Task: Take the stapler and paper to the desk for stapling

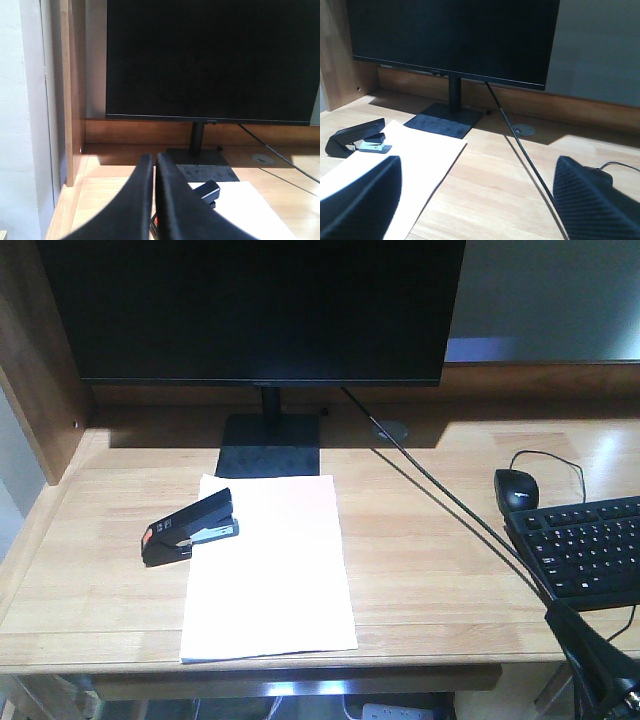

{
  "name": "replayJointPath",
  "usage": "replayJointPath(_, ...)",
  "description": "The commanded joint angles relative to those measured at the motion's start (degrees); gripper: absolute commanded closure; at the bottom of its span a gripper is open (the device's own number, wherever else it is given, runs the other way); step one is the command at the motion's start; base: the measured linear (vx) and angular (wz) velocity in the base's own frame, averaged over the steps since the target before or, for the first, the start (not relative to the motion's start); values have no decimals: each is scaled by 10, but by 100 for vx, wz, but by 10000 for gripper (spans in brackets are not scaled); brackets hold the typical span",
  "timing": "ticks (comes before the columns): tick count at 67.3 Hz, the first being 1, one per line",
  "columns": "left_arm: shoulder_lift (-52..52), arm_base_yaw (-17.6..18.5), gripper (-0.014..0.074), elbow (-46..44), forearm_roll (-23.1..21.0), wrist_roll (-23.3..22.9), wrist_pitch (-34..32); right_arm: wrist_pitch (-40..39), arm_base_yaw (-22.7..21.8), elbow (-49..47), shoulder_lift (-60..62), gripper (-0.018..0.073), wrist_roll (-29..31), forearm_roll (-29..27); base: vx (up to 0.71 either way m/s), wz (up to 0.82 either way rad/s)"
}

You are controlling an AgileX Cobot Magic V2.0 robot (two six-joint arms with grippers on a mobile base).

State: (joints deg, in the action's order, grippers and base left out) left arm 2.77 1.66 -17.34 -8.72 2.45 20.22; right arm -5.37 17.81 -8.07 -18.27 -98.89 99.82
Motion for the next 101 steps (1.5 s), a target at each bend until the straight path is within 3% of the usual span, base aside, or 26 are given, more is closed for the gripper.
replayJointPath(1, 9, 4, 603, -14, -6, -6, -39, 26, -2, -16, -3, 40, 0, 25, 0, 0)
replayJointPath(8, 9, 4, 603, -14, -6, -6, -39, 29, -2, -16, -3, 186, -20, 25, 0, 0)
replayJointPath(20, 9, 4, 603, -14, -6, -6, -39, 23, -2, -16, -3, 575, -17, 29, 0, 0)
replayJointPath(70, 8, 4, 603, -12, -5, -6, -39, 28, -2, -16, -3, 568, -17, 29, 0, 0)
replayJointPath(77, 8, 4, 603, -10, 30, -2, -43, 28, -2, -16, -3, 568, -17, 29, 0, 0)
replayJointPath(101, 8, 4, 603, 160, 39, -2, -291, 28, -2, -16, -3, 568, -17, 29, 0, 0)
